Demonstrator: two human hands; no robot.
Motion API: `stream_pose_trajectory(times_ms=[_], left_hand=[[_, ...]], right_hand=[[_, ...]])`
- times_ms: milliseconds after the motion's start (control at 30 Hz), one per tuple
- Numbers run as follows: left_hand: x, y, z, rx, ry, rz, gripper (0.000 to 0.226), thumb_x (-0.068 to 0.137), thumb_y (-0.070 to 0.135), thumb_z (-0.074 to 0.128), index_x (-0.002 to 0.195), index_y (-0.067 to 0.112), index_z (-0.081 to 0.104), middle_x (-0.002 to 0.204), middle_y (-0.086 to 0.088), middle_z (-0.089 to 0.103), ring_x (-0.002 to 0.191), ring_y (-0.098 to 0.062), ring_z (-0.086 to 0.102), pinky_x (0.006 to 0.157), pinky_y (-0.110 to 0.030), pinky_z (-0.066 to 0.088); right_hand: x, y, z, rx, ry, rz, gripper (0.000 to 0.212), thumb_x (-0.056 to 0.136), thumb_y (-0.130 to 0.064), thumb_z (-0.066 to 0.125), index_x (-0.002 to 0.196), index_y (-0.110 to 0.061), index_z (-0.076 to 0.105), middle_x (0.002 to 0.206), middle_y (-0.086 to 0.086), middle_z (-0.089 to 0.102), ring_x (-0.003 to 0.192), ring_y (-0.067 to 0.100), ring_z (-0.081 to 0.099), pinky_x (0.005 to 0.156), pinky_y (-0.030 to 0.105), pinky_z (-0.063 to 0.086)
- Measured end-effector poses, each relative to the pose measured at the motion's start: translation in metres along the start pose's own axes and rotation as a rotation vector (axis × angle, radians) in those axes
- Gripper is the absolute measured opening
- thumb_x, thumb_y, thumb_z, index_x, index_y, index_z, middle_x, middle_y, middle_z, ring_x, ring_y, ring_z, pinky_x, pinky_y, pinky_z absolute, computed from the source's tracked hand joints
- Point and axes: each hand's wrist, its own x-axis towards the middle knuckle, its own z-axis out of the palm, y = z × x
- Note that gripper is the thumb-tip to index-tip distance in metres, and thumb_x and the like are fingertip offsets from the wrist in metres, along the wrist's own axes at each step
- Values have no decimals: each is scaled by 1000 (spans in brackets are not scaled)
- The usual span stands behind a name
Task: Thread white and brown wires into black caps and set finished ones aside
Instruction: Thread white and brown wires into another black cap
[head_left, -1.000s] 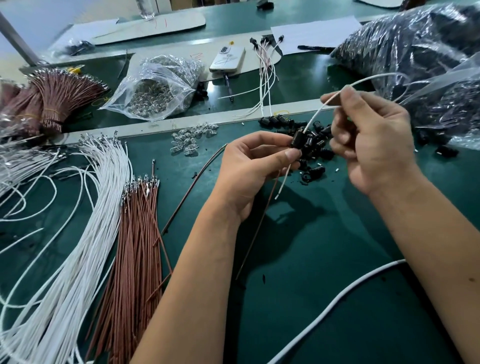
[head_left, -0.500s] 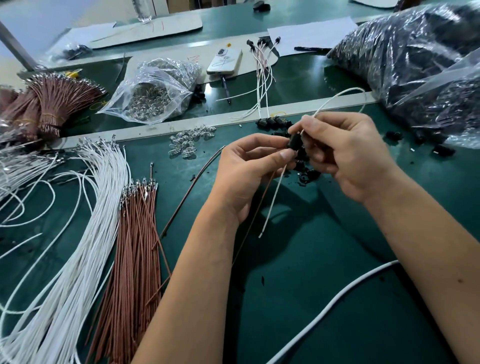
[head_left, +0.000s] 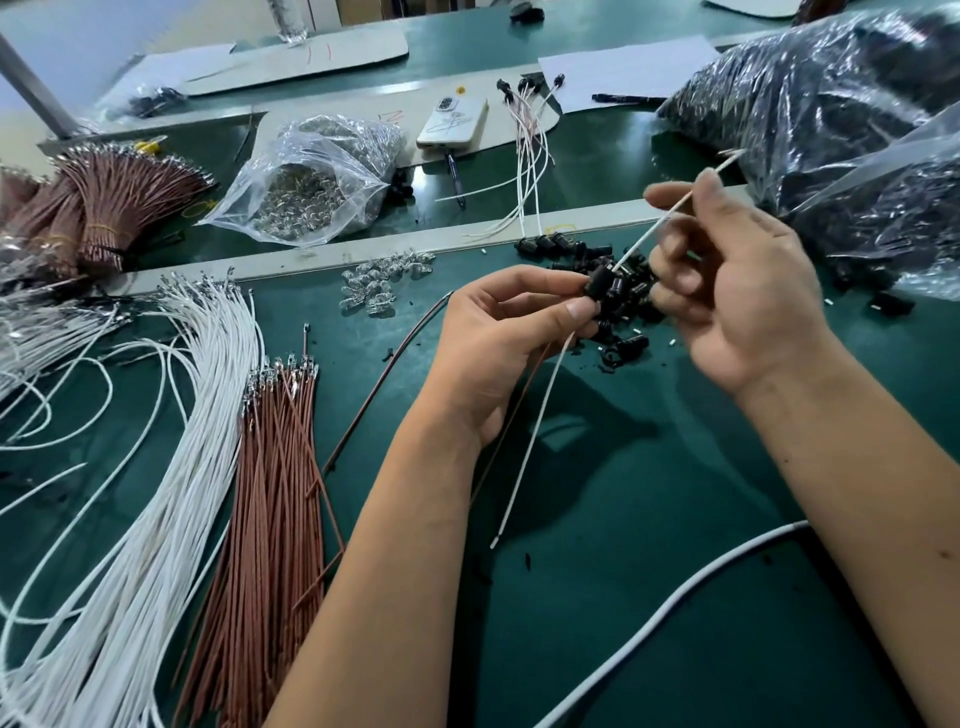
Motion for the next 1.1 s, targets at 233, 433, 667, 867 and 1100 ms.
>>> stream_pose_trajectory(times_ms=[233, 433, 667, 867, 1100], left_hand=[[0, -1, -2, -27, 3, -2, 16, 81, -11, 70, 89, 3, 72, 78, -13, 74, 64, -17, 68, 64, -22, 55], [0, -2, 0, -2, -9, -6, 18, 80, -10, 72, 87, 6, 73, 81, -13, 75, 67, -18, 70, 67, -22, 55], [1, -1, -5, 11, 24, -10, 20, 81, -11, 71, 85, 8, 73, 82, -14, 74, 69, -21, 70, 68, -24, 55], [1, 0, -3, 81, 7, -15, 20, 81, -8, 73, 83, 12, 76, 82, -13, 75, 67, -19, 68, 68, -22, 54], [0, -2, 2, 109, 4, -10, 17, 82, -8, 73, 85, 9, 74, 80, -12, 74, 68, -20, 68, 67, -22, 53]], right_hand=[[-2, 3, 4, -214, -122, 85, 25, 104, -19, 57, 92, -9, 77, 67, 1, 50, 52, 10, 33, 40, 18, 23], [2, -1, -3, 15, 10, 9, 21, 102, -22, 61, 90, -12, 74, 68, -1, 50, 53, 9, 30, 42, 18, 22], [0, -7, -3, -142, -56, 14, 21, 102, -16, 59, 89, -7, 73, 68, 2, 51, 52, 11, 31, 41, 20, 21], [0, -2, 1, -285, 43, -137, 28, 107, -18, 57, 80, -11, 62, 64, 1, 49, 47, 12, 34, 41, 19, 24], [-4, 3, 8, -426, -21, -225, 29, 107, -17, 55, 79, -10, 58, 62, 5, 47, 43, 13, 37, 41, 20, 26]])
